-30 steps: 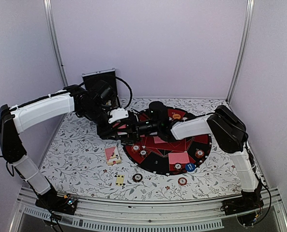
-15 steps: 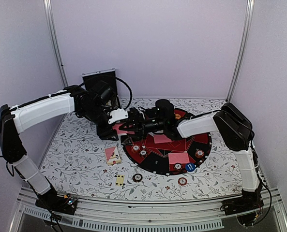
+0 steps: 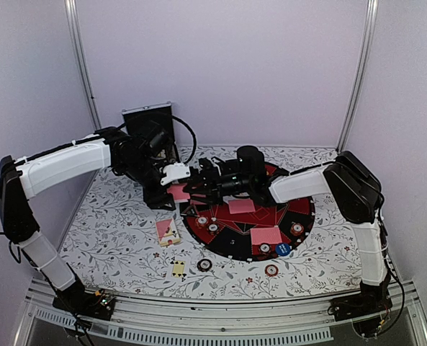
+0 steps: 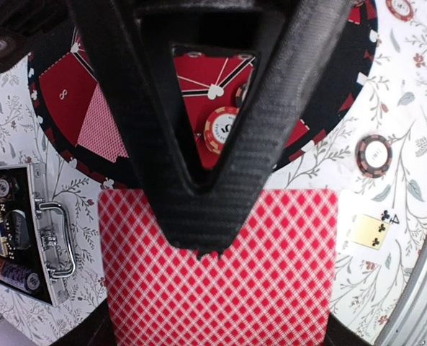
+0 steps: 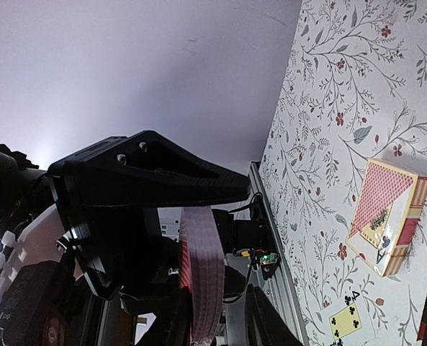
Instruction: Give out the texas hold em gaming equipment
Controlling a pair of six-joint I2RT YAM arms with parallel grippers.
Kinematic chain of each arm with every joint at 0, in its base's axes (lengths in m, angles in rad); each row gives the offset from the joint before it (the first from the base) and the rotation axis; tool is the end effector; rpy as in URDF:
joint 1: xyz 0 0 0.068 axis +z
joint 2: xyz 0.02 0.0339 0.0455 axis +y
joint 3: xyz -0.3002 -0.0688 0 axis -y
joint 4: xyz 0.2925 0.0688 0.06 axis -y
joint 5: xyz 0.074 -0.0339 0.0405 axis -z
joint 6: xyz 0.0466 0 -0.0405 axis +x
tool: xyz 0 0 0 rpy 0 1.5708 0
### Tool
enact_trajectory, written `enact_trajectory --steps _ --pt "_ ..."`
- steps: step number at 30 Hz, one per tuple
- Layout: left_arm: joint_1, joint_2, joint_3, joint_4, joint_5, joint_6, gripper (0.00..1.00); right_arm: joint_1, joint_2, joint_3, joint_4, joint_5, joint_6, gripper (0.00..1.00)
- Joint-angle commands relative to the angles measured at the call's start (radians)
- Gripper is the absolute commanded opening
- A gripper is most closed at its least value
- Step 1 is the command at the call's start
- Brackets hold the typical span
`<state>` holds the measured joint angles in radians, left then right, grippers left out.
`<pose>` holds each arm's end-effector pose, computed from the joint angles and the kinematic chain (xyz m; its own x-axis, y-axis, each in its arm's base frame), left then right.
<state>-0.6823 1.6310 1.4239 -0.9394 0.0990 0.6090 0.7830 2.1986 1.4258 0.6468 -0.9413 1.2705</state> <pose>0.2968 -0.2471 0.3020 -0.2031 0.8985 -0.3892 0.9452 0.2837 0.1616 0.3620 0.4135 0.1825 -0.9660 -0.1680 -0.1964 -0.2059 0.0408 0.9777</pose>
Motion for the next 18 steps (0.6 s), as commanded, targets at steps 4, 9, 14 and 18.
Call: enact_trajectory --steps 4,9,14,18 --pt "0.006 -0.036 0.017 0.021 0.013 0.004 0.00 -0.032 -0.032 -0.051 -0.089 0.010 -0.026 0.23" --pt "0.006 -0.035 0.020 0.021 0.016 0.004 0.00 -0.032 -0.053 -0.048 -0.166 0.034 -0.074 0.45" --pt "0.006 -0.028 0.024 0.020 0.018 0.005 0.00 -0.014 -0.057 -0.029 -0.150 0.026 -0.077 0.83" --pt "0.005 -0.026 0.029 0.019 0.019 0.003 0.00 0.000 -0.059 -0.005 -0.147 0.030 -0.078 0.88"
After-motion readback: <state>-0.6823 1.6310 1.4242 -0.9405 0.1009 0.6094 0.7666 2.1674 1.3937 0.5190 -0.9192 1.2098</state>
